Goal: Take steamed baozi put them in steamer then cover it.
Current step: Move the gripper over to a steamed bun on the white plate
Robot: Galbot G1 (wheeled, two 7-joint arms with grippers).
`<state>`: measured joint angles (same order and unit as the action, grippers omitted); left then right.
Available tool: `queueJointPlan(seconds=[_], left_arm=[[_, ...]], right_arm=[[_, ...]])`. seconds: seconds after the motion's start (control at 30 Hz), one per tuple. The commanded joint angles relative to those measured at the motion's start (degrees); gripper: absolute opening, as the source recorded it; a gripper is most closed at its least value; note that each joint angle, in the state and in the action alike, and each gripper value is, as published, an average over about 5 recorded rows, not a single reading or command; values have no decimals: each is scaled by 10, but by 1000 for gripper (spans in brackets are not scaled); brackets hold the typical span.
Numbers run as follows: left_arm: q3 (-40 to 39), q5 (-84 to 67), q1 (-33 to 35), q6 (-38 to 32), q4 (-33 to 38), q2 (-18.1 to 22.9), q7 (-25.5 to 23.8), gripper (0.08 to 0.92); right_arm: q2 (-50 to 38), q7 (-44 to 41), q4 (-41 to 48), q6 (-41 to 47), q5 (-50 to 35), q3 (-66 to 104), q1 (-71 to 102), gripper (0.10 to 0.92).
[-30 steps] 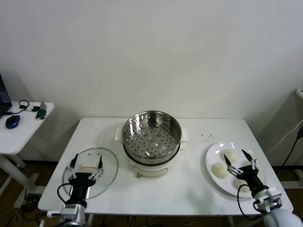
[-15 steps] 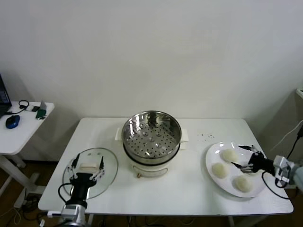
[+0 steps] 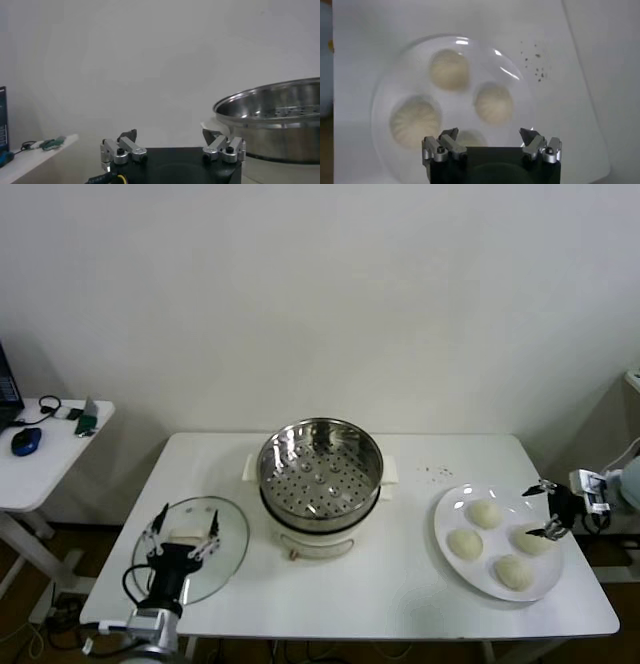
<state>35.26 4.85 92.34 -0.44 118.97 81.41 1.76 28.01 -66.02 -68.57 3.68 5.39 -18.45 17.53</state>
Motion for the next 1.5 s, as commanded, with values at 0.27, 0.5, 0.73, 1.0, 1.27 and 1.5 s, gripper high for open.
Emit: queueJointPlan(seconds=[0.27, 0.5, 0.73, 1.0, 1.27, 1.5], left_arm=[[14, -26, -7, 7, -14, -13, -1, 823], [14, -28, -12, 7, -21, -17, -1, 823], [14, -28, -18, 8, -27, -19, -1, 823], [19, -30, -21, 8, -31, -21, -1, 823], [23, -33, -21, 7, -34, -22, -1, 823], [24, -33, -20, 6, -36, -22, -1, 823]], right_arm=[[138, -35, 171, 3, 37, -312, -232, 823], [172, -22, 218, -15, 58, -265, -205, 823], [188, -22, 234, -20, 67, -260, -192, 823], [205, -19, 245, -23, 79, -253, -177, 823], [211, -24, 253, -31, 83, -252, -176, 816], [210, -22, 254, -37, 85, -252, -176, 719]])
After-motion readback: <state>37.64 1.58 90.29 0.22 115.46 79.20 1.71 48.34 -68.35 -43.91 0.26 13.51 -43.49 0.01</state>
